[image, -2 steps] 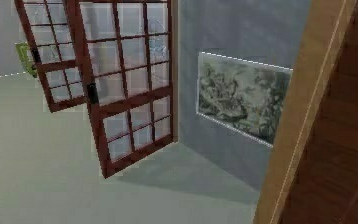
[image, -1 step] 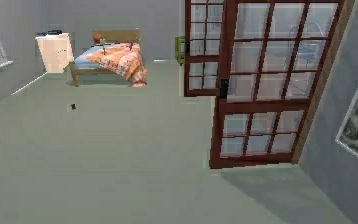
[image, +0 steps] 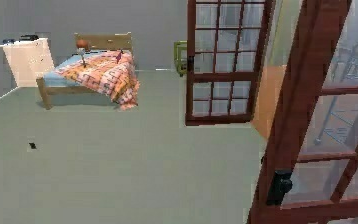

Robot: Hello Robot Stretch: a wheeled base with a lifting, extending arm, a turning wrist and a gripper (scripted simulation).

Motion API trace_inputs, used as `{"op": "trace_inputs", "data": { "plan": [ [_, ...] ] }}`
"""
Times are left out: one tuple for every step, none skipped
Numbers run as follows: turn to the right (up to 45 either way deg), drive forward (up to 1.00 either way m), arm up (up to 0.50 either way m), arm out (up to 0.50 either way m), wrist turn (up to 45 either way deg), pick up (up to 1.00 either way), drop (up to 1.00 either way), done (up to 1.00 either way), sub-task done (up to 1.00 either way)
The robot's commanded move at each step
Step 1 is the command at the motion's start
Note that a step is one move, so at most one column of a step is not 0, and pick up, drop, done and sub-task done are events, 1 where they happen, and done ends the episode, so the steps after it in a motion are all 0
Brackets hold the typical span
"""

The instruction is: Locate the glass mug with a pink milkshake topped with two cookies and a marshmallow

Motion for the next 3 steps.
{"op": "trace_inputs", "data": {
  "plan": [
    [-3.0, 0.0, 0.0, 0.0, 0.0, 0.0, 0.0, 0.0, 0.0],
    [0.0, 0.8, 0.0, 0.0, 0.0, 0.0, 0.0, 0.0, 0.0],
    [33.0, 0.0, 0.0, 0.0, 0.0, 0.0, 0.0, 0.0, 0.0]
  ]
}}
